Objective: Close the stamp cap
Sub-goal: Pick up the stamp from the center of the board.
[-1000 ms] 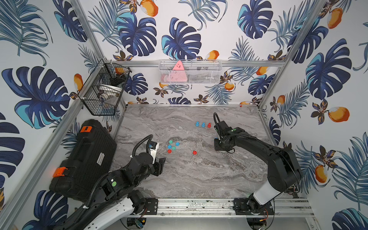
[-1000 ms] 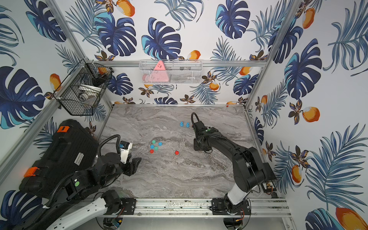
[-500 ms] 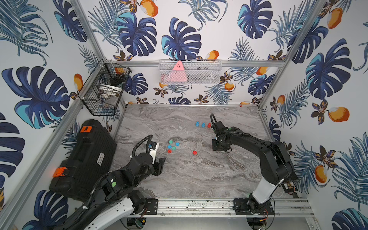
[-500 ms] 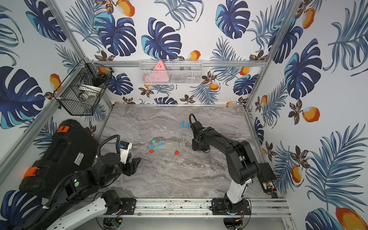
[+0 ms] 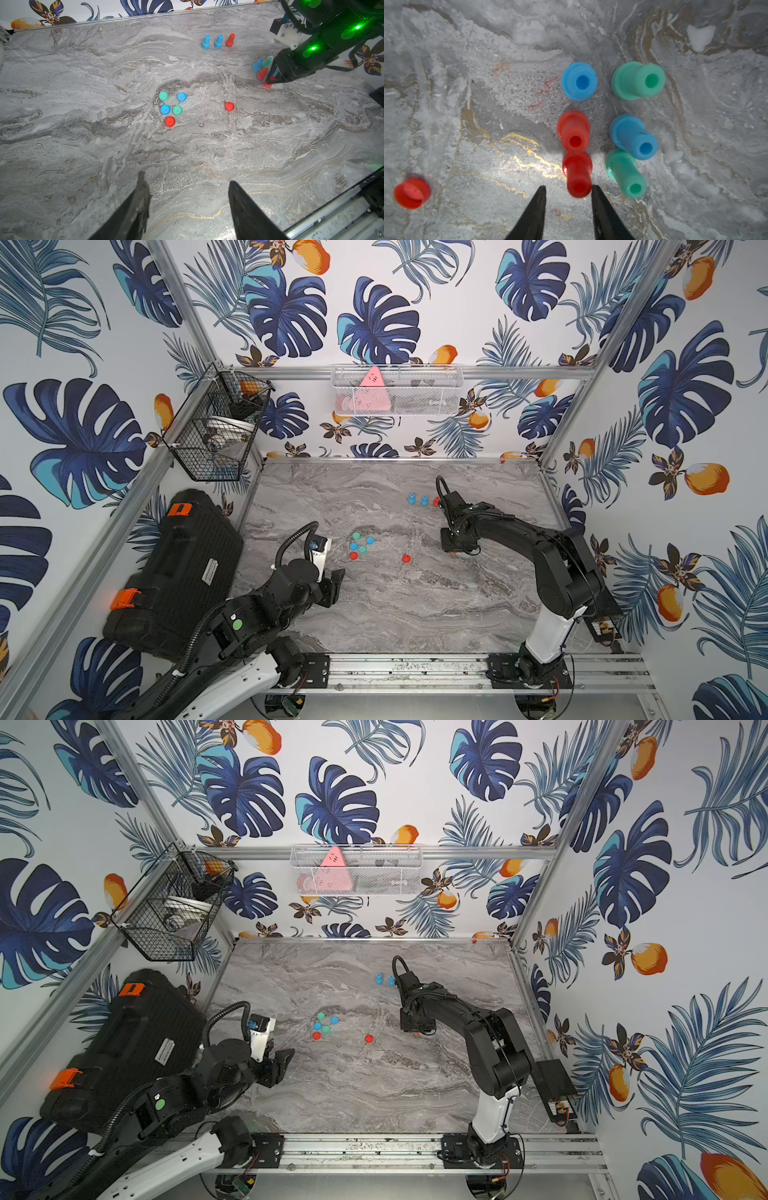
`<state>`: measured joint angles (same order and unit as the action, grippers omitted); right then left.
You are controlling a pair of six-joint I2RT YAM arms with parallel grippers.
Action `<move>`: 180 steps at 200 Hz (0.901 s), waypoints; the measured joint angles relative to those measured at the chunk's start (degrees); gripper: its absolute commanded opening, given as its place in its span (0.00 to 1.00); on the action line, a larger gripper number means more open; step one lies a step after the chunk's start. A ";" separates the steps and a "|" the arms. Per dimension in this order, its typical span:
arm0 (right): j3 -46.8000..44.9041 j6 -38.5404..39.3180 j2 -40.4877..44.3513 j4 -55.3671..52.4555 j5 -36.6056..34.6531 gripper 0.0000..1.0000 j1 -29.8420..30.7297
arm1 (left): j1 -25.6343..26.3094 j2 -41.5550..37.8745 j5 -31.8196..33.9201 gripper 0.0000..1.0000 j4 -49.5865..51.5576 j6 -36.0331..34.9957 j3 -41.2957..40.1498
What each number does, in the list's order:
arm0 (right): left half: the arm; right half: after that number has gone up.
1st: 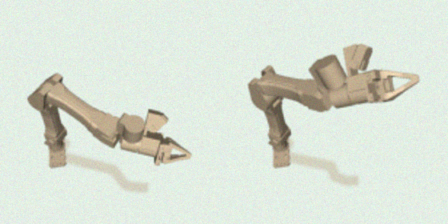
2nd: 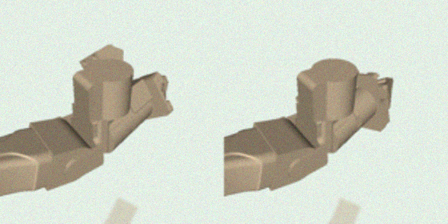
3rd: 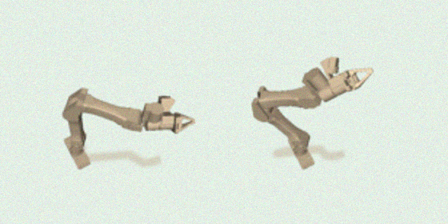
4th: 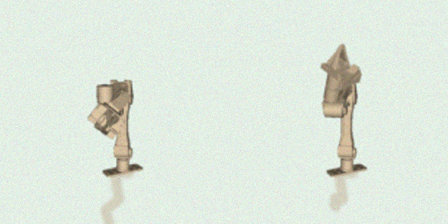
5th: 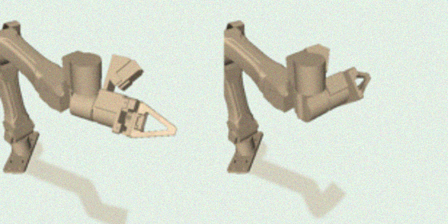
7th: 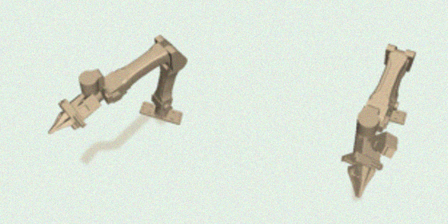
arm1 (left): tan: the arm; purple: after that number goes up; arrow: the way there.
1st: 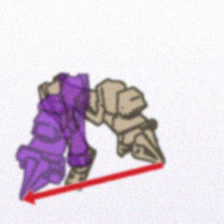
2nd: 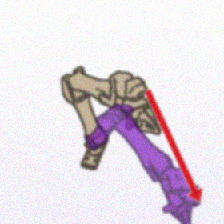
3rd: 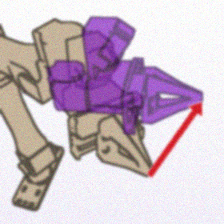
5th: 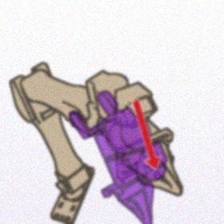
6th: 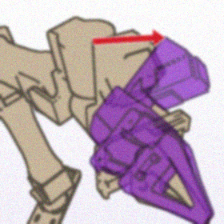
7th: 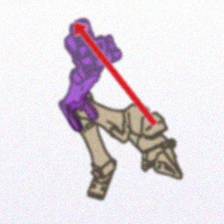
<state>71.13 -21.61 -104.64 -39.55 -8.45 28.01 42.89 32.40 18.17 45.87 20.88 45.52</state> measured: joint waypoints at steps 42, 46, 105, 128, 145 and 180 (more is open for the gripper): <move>0.66 0.07 -1.11 0.00 -0.83 0.37 -0.11 | 0.00 0.00 0.00 0.65 0.00 0.00 0.00; 0.66 0.11 -1.18 0.00 -0.92 0.37 -0.11 | 0.00 0.00 0.00 0.65 0.00 0.00 0.00; 0.76 0.17 -1.62 0.04 -1.11 0.32 -0.26 | 0.00 -0.04 0.00 0.65 0.00 0.00 0.00; 0.61 0.20 -1.62 0.02 -1.14 0.27 -0.26 | 0.00 -0.04 0.00 0.65 0.00 0.00 0.00; 0.59 0.20 -1.62 0.02 -1.14 0.24 -0.26 | 0.00 -0.04 0.00 0.65 0.00 0.00 0.00; 0.52 0.22 -1.44 -0.04 -1.09 0.14 -0.11 | 0.00 -0.11 0.00 0.65 0.00 0.00 0.00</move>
<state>71.66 -21.39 -106.08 -39.59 -9.54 27.90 42.89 32.29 18.17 45.87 20.88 45.52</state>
